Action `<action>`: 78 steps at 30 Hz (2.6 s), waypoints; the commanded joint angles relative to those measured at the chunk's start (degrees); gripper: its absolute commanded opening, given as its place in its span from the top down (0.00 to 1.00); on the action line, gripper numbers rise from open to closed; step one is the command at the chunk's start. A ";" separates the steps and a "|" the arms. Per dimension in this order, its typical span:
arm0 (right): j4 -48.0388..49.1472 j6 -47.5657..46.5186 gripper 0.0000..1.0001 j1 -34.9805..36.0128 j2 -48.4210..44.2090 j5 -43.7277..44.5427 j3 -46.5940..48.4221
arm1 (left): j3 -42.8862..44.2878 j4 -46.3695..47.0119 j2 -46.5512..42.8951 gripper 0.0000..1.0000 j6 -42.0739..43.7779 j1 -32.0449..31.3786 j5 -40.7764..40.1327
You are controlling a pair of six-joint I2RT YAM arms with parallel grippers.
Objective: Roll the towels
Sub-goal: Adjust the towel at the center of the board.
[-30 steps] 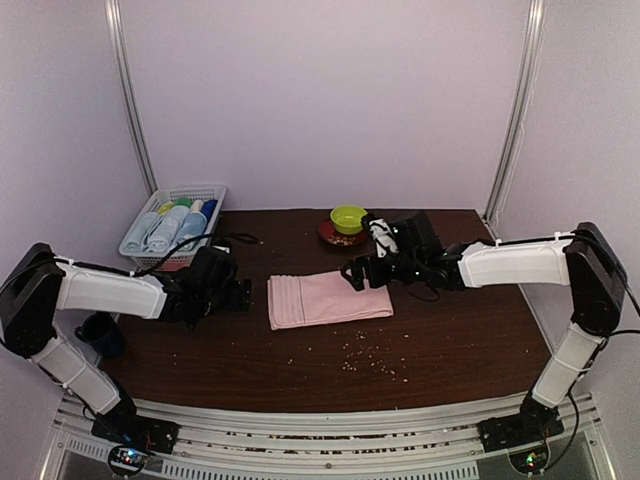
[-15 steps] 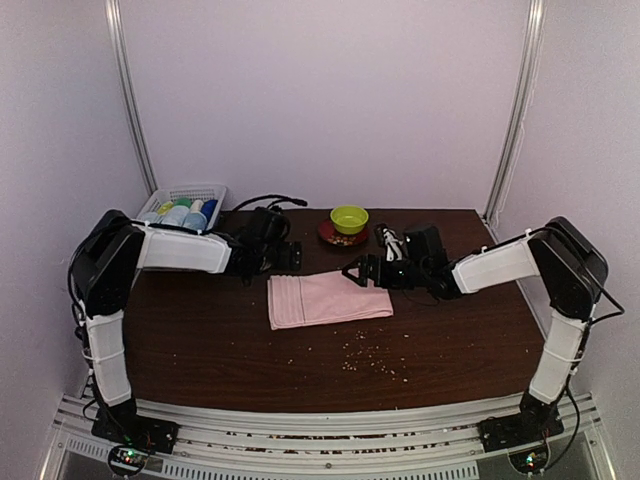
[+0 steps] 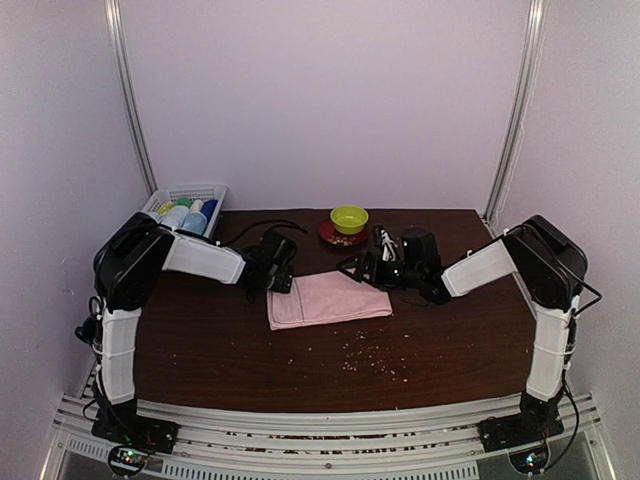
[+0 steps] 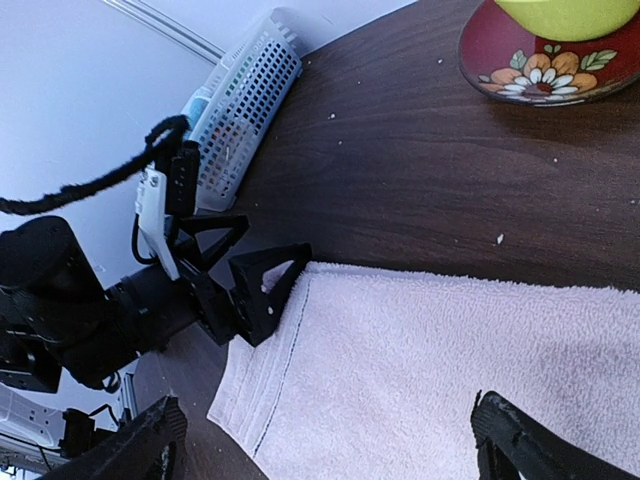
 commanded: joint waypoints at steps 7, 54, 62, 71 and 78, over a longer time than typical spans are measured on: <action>-1.67 0.98 0.00 -0.47 4.39 4.78 4.08 | -1.98 1.45 2.63 0.02 1.97 -0.15 -7.79; -22.35 -10.29 0.00 0.75 -4.67 15.15 5.60 | -5.96 -0.03 0.41 0.02 -0.44 0.48 -17.55; -17.69 -9.00 0.00 1.54 -10.16 9.18 0.51 | 1.87 -1.73 6.28 0.02 1.83 1.46 -18.20; -6.25 -2.06 0.00 -0.55 -6.43 -0.78 -5.46 | -1.83 -1.01 -3.53 0.02 2.45 2.53 -17.13; -1.15 2.14 0.00 -1.09 -4.61 -3.93 -9.15 | -6.82 1.18 -10.09 0.02 2.35 -1.77 -14.98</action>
